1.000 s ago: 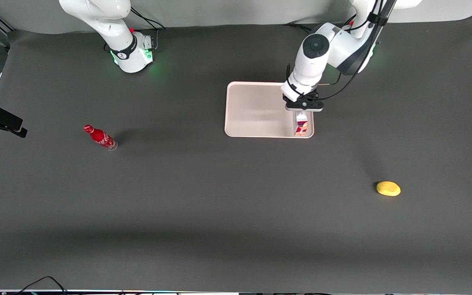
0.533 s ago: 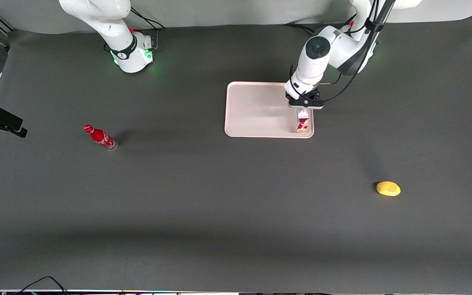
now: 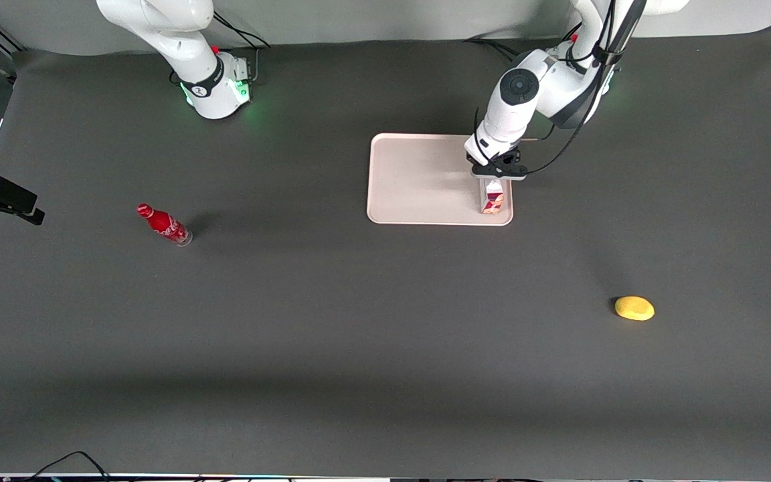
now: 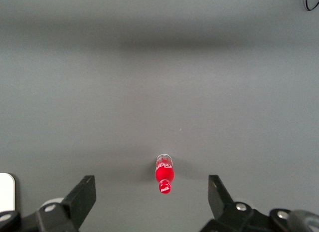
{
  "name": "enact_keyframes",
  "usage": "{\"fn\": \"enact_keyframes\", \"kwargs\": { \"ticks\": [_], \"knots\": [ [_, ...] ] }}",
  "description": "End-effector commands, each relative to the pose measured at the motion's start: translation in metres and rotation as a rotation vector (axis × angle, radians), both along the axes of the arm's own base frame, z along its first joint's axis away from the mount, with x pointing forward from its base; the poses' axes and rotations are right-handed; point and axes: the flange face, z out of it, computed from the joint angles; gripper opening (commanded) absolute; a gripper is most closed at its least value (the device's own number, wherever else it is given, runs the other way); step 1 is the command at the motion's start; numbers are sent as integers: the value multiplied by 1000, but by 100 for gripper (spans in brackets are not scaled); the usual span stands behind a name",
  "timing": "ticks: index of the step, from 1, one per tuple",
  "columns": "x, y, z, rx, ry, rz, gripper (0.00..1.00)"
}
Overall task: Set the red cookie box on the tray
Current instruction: 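Lower the box onto the tray and open the left gripper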
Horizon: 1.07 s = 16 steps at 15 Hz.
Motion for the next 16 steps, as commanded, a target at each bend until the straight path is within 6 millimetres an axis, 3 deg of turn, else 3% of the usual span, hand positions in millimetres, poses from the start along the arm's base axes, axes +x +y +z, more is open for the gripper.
{"fn": "enact_keyframes", "kwargs": {
  "ticks": [1,2,7,9,12,16],
  "knots": [
    [1,-1,2,-3,-8,13,74],
    [2,-1,3,-3,-7,14,98],
    [11,0,9,-3,-11,21,100],
    [25,-8,25,25,20,20,100],
    [76,-8,77,70,76,54,100],
    [149,30,175,75,129,32,100]
  ]
}}
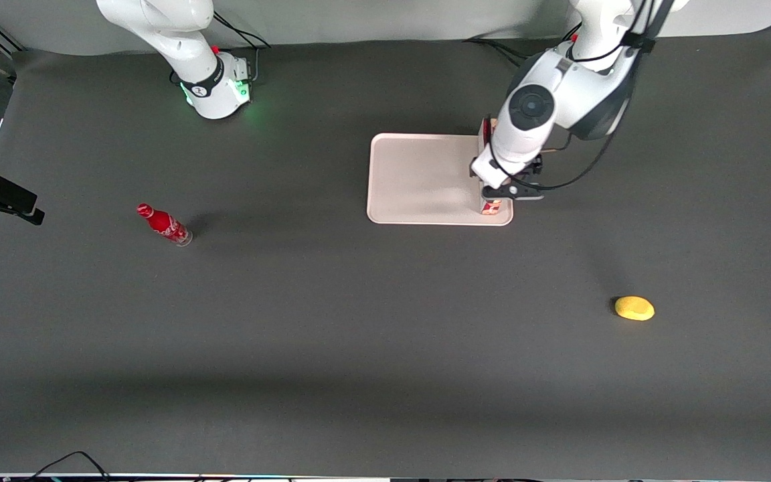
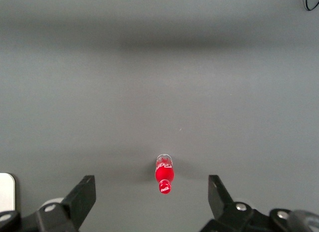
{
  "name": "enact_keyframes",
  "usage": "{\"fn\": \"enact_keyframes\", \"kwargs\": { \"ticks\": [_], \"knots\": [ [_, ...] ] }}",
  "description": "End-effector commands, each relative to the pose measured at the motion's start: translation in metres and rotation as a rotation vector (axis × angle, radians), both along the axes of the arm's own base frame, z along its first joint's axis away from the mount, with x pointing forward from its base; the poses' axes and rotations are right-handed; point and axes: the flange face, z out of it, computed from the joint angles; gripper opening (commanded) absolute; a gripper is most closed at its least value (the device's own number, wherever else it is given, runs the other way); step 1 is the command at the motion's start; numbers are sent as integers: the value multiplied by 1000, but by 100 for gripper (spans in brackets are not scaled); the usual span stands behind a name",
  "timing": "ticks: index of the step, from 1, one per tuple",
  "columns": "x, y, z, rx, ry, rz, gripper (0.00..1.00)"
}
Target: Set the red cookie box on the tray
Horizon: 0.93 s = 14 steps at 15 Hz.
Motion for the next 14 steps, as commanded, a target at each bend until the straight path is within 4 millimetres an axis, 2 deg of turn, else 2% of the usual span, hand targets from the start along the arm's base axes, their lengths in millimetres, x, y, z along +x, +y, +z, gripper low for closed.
{"fn": "enact_keyframes", "kwargs": {
  "ticks": [1,4,5,7,9,14],
  "knots": [
    [63,45,94,-12,35,-14,100],
    [104,88,178,-50,11,-21,100],
    [119,109,205,-53,-30,-12,100],
    [136,142,236,-34,-103,-54,100],
    [145,171,254,-34,-140,-58,100],
    [151,187,254,-20,-144,-42,100]
  ]
}}
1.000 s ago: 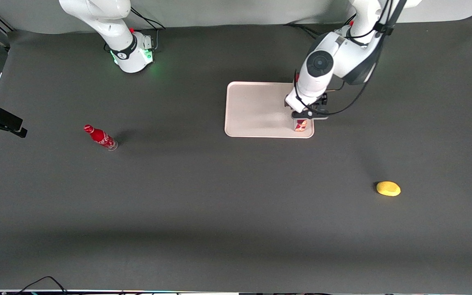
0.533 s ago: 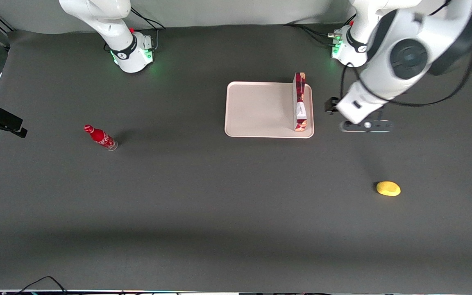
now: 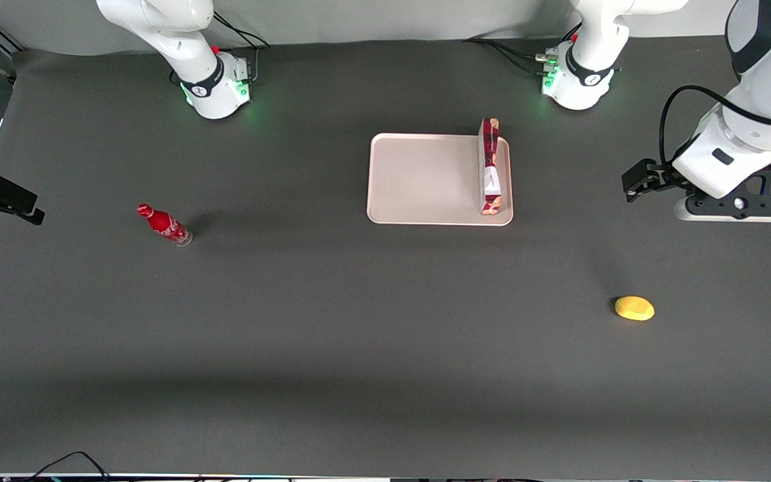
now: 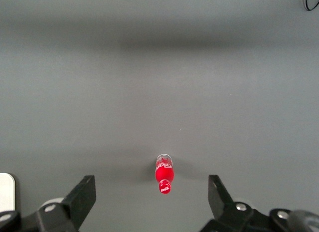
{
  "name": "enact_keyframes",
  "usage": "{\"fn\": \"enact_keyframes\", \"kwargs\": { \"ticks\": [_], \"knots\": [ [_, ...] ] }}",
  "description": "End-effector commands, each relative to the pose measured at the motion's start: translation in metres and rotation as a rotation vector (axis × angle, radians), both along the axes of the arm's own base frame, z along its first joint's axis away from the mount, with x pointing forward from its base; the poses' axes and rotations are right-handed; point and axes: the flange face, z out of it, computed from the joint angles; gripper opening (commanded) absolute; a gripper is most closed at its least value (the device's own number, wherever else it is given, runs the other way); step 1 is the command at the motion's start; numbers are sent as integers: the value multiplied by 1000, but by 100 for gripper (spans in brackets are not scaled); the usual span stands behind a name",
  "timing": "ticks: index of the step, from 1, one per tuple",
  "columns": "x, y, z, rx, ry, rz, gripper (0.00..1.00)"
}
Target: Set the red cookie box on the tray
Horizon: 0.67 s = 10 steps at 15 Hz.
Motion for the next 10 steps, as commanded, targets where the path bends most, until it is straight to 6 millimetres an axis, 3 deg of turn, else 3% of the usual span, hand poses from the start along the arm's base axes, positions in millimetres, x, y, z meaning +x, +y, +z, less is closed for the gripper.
{"fn": "enact_keyframes", "kwargs": {
  "ticks": [1,4,6,10],
  "knots": [
    [10,14,2,22,1,-1,100],
    [13,20,8,17,-22,2,100],
    [12,34,16,14,-19,27,100],
    [-11,48,41,18,-37,57,100]
  ]
}}
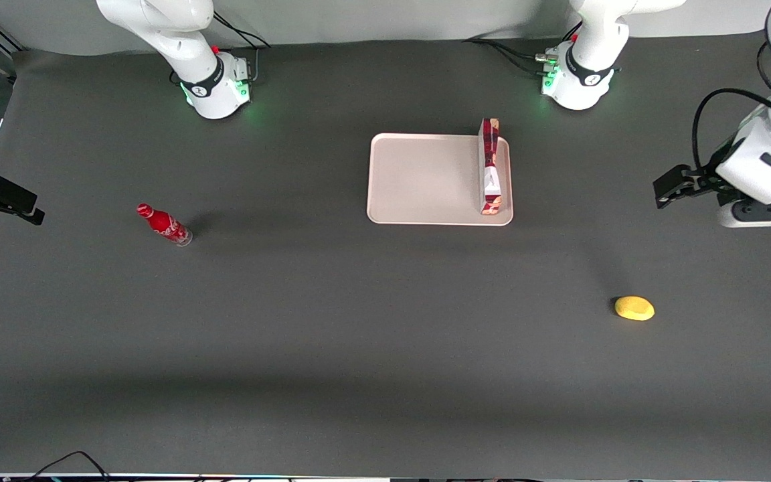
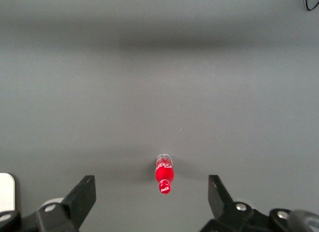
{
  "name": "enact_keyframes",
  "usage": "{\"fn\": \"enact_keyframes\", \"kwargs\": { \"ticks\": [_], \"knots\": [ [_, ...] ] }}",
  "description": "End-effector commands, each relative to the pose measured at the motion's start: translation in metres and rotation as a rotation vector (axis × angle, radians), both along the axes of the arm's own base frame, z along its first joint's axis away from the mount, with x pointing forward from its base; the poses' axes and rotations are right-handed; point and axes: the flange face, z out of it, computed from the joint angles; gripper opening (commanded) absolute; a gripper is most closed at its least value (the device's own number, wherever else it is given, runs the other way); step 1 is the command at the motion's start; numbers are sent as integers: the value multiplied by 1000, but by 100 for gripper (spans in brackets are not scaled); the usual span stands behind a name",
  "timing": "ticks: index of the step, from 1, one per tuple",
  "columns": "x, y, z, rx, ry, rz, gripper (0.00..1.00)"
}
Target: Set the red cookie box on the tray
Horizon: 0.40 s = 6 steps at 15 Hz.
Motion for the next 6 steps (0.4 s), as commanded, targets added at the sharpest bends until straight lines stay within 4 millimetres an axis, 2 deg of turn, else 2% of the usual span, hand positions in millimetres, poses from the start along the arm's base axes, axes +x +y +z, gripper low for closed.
{"fn": "enact_keyframes", "kwargs": {
  "ticks": [1,2,6],
  "knots": [
    [-27,12,28,13,-22,11,100],
    [-32,17,32,14,-28,19,100],
    [-25,19,32,-5,-30,24,100]
  ]
}}
